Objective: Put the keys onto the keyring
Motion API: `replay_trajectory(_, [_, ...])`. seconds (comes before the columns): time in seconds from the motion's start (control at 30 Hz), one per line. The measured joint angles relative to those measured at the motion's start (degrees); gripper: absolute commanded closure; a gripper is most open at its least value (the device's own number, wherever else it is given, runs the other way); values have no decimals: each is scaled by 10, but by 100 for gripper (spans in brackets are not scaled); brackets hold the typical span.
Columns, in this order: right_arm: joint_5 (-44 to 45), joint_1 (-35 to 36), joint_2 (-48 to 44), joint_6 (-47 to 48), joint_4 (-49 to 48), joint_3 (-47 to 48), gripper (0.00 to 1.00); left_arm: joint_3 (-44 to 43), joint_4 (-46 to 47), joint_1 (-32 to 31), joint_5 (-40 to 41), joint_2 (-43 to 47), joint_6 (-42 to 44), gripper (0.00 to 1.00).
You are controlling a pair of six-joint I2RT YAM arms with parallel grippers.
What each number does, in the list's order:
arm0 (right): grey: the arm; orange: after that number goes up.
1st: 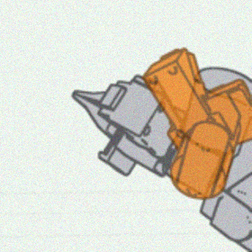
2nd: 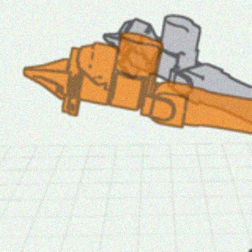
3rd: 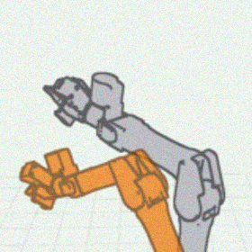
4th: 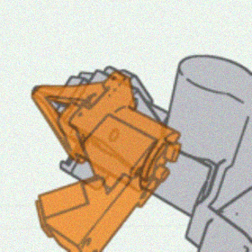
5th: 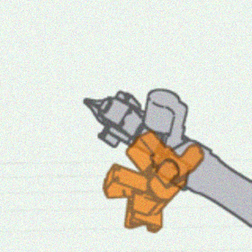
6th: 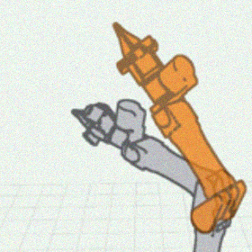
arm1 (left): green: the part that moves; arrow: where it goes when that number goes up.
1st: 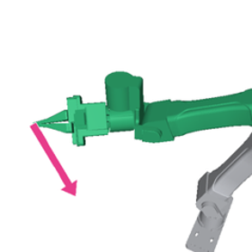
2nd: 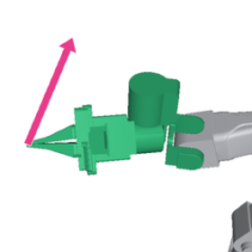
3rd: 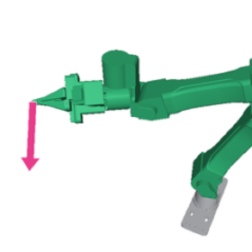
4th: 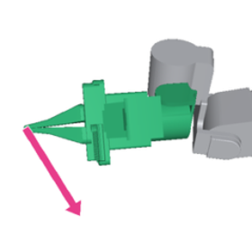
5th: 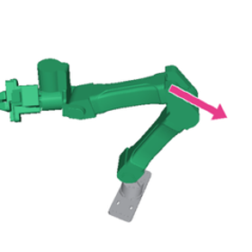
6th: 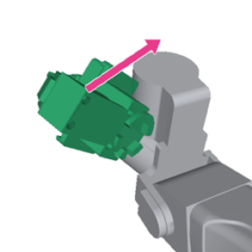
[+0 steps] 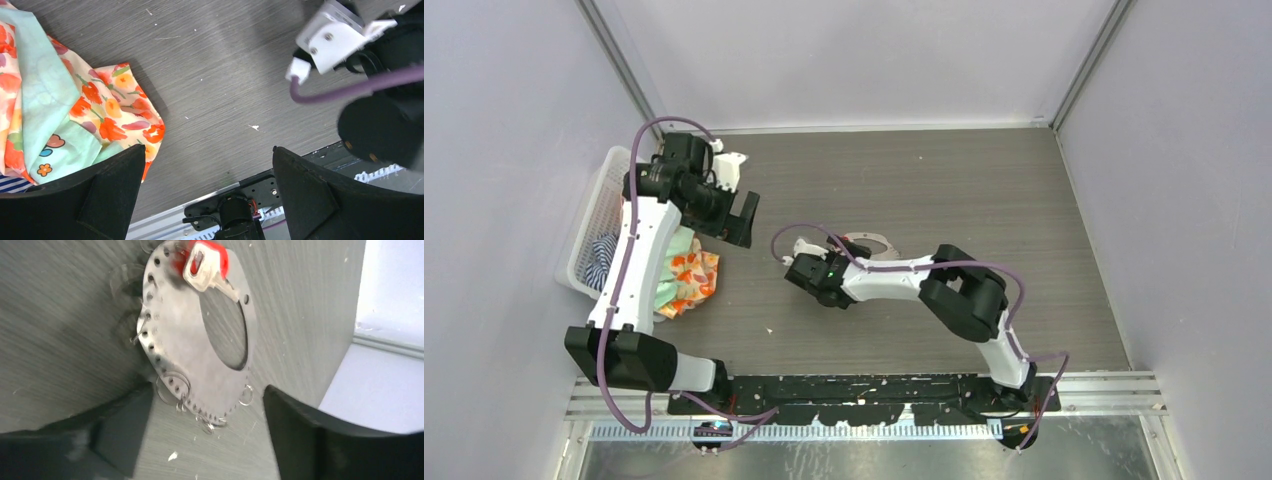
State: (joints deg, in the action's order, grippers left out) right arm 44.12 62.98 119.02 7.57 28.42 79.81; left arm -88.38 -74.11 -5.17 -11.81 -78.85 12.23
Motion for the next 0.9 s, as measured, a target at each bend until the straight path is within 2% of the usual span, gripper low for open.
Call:
replay_trajectory(0.07, [23,10,-6,-3,4,2,0,4,3,0,0,1,-1,0])
replay_trajectory(0.3, [-84,12,-58,-55,1,-21,0,3,13,1,0,16,-2,0])
replay_trajectory(0.4, [-166,-7,-142,-80,16,-54,0,-17,12,13,-11,16,-1,0])
replay_trajectory(0.5, [-294,-79,-288,-122,10,-94,0,-46,16,46,-38,16,-5,0])
replay_trajectory(0.6, [-386,-228,-444,-181,-28,-125,0,-32,49,79,-73,20,-14,0])
replay_trajectory(0.67, [-396,-315,-504,-206,-52,-147,0,36,101,85,-97,38,-16,0])
replay_trajectory(0.77, [-396,-386,-548,-239,-60,-196,0,187,181,84,-121,79,-16,0])
replay_trajectory(0.9, [-395,-485,-520,-290,-68,-262,0,359,288,84,-118,114,-15,0])
